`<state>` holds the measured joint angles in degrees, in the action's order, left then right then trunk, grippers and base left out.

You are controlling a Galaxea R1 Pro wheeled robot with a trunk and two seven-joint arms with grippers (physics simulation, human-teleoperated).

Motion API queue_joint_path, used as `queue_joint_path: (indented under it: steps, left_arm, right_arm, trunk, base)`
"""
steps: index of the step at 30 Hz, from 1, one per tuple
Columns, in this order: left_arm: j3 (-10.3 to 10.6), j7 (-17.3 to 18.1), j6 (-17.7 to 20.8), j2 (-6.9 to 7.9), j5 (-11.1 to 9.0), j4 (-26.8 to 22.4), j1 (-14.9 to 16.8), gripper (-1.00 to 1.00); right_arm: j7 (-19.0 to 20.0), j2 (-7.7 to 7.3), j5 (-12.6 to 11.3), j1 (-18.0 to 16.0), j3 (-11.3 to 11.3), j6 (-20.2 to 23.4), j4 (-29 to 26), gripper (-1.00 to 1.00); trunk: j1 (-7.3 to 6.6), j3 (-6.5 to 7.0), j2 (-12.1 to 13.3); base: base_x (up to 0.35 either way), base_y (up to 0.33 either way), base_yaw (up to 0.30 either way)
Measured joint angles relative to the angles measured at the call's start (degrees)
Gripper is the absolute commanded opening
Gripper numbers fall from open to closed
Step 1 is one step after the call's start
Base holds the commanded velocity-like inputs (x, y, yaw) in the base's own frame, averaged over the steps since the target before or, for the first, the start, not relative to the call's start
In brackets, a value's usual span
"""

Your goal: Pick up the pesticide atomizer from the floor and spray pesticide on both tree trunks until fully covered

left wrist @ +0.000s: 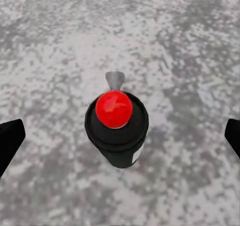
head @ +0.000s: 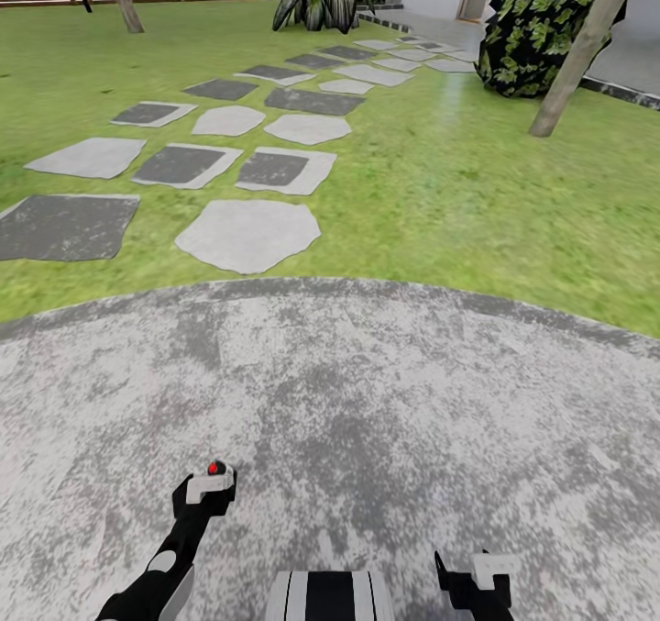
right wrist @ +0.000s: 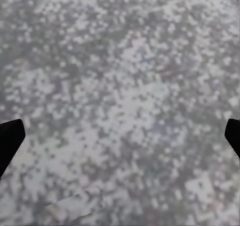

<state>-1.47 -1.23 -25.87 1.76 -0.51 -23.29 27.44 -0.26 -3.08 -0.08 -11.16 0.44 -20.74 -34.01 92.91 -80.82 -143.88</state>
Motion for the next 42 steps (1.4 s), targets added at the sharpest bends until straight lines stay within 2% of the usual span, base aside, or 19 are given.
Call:
queue_joint_path:
  steps: [10,23,33,42]
  left_arm:
    - [0.1,0.0,-0.1,0.03,0.0,0.0,0.0,1.0]
    - [0.0,0.0,0.0,0.07,0.0,0.0,0.0,1.0]
    - [0.1,0.0,-0.2,0.08,0.0,0.0,0.1,1.0]
    - [0.1,0.0,-0.1,0.08,0.0,0.0,0.1,1.0]
  right_arm:
    - [0.0,0.0,0.0,0.0,0.0,0.0,0.0,1.0]
    - [0.0,0.0,0.0,0.0,0.0,0.0,0.0,1.0]
    - [0.0,0.0,0.0,0.0,0.0,0.0,0.0,1.0]
    - [0.0,0.0,0.0,0.0,0.0,0.0,0.0,1.0]
  trunk:
    - [0.0,0.0,0.0]
    - [0.34,-3.86,-0.2]
    - [0.34,-4.16,-0.2]
    - [0.34,-4.17,-0.2]
  base:
    - [0.009,0.0,0.0]
    - [0.0,0.0,0.0]
    - [0.002,0.0,0.0]
    - [0.14,0.0,0.0]
